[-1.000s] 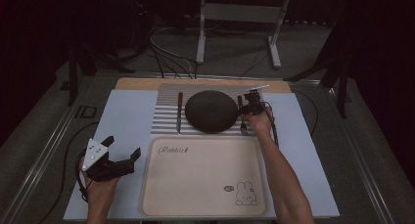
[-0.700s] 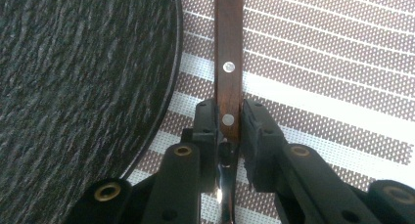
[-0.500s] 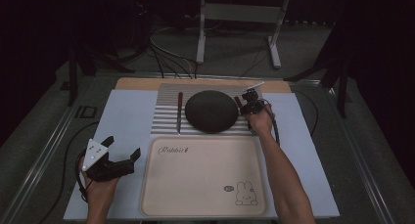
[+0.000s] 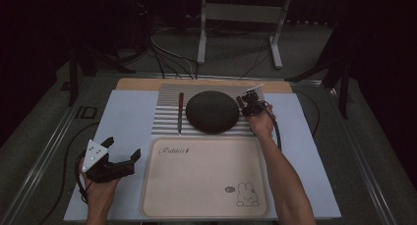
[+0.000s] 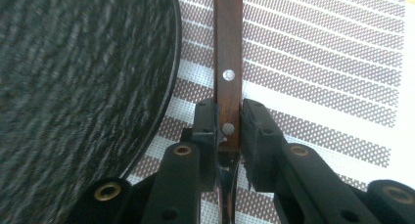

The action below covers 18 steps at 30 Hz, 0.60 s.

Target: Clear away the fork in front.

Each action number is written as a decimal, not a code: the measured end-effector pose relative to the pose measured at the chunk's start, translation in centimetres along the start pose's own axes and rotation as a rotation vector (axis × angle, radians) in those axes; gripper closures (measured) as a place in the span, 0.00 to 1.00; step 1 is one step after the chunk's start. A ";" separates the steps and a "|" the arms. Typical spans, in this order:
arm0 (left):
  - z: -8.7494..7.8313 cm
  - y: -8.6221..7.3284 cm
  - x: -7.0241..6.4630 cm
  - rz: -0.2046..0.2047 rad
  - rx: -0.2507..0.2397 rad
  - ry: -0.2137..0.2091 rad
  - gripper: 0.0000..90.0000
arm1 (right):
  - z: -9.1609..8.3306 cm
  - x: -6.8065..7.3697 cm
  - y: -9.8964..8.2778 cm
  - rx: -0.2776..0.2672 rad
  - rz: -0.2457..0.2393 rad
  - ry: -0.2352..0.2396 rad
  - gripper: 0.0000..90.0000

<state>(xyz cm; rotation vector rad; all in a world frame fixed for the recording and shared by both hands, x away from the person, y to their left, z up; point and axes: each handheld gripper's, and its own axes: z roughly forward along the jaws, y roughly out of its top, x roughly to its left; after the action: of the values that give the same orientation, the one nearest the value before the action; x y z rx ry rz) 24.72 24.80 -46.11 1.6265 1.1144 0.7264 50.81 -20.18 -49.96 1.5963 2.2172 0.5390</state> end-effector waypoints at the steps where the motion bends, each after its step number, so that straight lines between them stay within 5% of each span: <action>1: 0.0 0.0 0.0 0.002 0.000 -0.001 0.00 | -0.2 -0.1 0.0 -0.005 0.001 0.008 0.87; 18: 0.4 0.0 -0.4 0.023 0.019 -0.005 0.00 | -5.3 -1.2 -0.7 -0.220 -0.058 0.022 0.86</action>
<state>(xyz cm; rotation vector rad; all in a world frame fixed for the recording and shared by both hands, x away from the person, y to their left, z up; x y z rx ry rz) 24.95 24.28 -46.23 1.6587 1.1030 0.7285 47.95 -22.06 -45.63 1.4163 2.1284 0.7585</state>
